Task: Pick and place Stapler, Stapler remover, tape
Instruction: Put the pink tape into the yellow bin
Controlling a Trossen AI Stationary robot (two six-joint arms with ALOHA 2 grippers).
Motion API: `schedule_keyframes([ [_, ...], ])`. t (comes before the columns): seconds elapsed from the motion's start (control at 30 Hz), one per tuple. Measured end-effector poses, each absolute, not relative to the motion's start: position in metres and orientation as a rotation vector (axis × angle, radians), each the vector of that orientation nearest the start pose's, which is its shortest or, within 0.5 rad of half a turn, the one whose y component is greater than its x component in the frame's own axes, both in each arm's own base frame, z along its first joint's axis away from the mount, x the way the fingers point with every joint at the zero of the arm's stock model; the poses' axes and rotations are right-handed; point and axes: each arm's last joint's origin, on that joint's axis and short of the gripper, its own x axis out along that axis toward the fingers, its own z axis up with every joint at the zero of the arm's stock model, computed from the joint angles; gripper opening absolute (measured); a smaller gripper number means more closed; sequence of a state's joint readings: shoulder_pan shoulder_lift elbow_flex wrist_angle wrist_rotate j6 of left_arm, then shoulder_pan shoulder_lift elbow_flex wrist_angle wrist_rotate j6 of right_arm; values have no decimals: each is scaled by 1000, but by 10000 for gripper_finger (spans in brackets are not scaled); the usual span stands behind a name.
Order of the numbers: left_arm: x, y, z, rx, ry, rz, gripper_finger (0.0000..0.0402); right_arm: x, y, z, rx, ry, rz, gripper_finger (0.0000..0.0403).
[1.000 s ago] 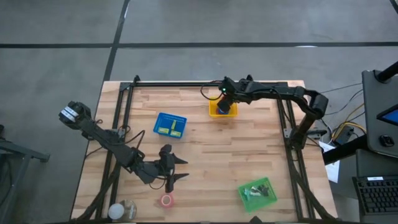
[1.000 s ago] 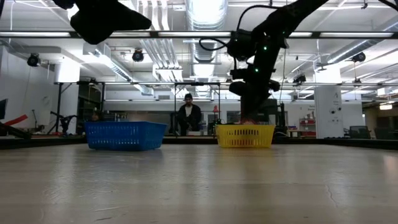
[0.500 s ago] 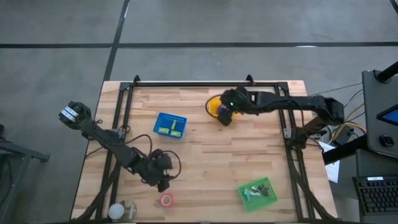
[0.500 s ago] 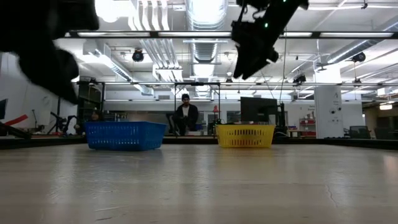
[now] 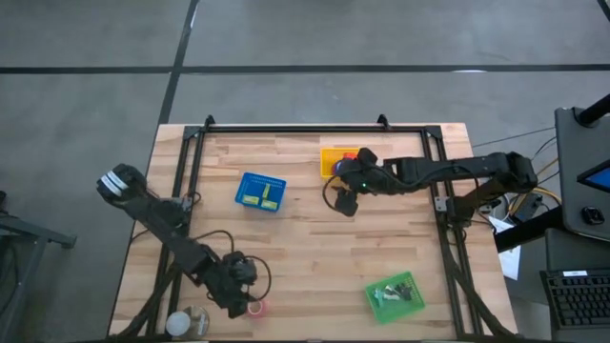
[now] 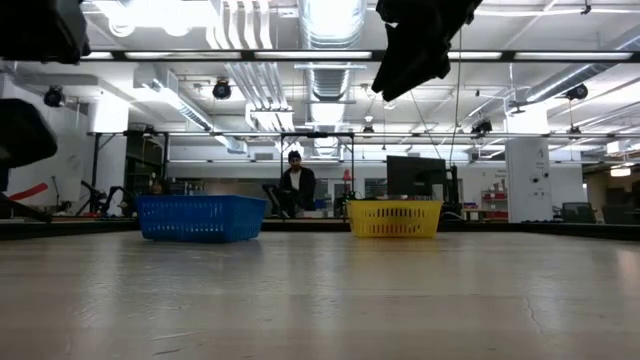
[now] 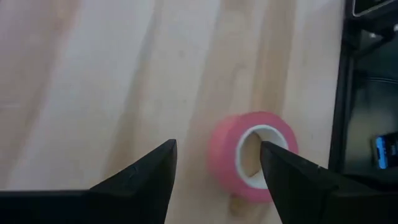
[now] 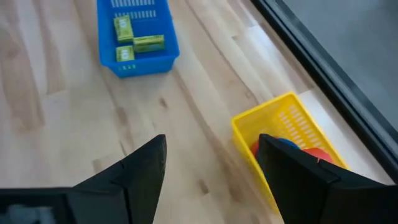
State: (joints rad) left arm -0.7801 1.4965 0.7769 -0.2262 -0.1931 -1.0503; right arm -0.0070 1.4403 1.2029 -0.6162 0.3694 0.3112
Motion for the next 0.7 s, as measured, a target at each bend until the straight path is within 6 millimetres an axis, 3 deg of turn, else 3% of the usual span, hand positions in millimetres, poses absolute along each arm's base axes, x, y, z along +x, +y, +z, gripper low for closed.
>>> schedule_keyframes([
  [0.23, 215, -208, 145, -500, 1070, -60, 234, 300, -3, 294, 126, 780, -451, 240],
  [0.4, 221, -214, 135, -475, 1101, -39, 225, 301, -2, 294, 129, 777, -450, 242],
  [0.53, 223, -216, 137, -474, 1099, -39, 173, 301, 1, 292, 138, 776, -446, 245],
  [0.7, 223, -214, 141, -455, 1078, -51, 63, 300, 8, 288, 135, 777, -425, 244],
])
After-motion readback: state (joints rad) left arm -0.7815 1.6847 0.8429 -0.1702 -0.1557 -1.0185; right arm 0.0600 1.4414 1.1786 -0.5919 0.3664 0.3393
